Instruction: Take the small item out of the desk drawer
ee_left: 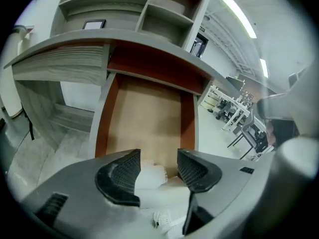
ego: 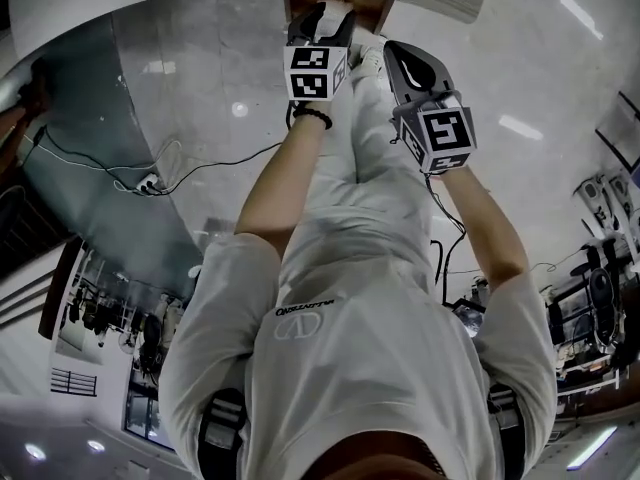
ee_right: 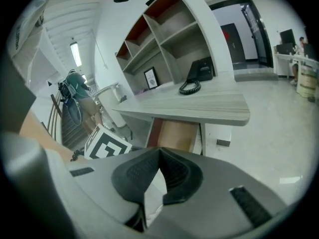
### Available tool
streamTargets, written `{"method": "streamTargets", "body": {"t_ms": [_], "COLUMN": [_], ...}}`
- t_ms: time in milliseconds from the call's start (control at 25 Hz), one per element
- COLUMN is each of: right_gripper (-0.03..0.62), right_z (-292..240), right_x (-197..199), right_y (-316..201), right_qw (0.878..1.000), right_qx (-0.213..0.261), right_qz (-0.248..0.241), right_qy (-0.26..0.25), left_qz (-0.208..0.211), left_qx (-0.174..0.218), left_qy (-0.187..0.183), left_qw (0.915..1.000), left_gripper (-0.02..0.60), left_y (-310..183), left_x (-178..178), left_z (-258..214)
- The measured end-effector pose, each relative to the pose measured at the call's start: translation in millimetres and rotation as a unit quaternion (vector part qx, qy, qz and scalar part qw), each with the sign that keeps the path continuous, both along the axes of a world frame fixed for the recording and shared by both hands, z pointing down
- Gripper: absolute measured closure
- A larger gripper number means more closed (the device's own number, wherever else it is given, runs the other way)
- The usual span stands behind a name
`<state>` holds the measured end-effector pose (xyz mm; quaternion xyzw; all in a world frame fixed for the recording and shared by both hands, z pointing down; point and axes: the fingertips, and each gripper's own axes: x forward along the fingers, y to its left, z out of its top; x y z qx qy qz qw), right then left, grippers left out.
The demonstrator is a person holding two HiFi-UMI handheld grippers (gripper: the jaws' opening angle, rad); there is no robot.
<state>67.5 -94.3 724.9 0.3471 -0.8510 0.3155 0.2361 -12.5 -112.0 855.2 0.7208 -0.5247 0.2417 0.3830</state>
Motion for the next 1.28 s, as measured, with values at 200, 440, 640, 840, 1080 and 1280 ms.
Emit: {"method": "streamTargets", "body": {"t_ms": [200, 440, 640, 840, 1080, 1280], "right_gripper": [0.592, 0.592, 0.592, 0.592, 0.592, 0.592], "right_z": [14, 25, 34, 40, 46, 46], "right_x": [7, 8, 8, 15, 24, 25], "right_y": [10, 21, 21, 25, 28, 23], "right_qw": [1.0, 0.999, 0.999, 0.998, 0.997, 0.997], "right_qx": [-0.017, -0.03, -0.035, -0.044, -0.054, -0.055], "right_qz": [0.014, 0.025, 0.032, 0.042, 0.051, 0.057], "right_qy": [0.002, 0.003, -0.002, -0.003, -0.004, -0.007], "left_qz": [-0.003, -0.004, -0.014, -0.007, -0.01, -0.003], "left_qx": [-0.026, -0.07, -0.113, -0.164, -0.214, -0.236], "left_qy": [-0.022, -0.048, -0.075, -0.104, -0.115, -0.111], "left_qw": [0.9994, 0.9964, 0.9906, 0.9809, 0.9699, 0.9654], "left_gripper": [0.218, 0.149, 0.149, 0.149, 0.149, 0.152], "left_y": [4, 8, 7, 12, 12, 11], "left_x": [-2, -3, -2, -2, -1, 3], "left_z": [19, 40, 57, 71, 76, 80]}}
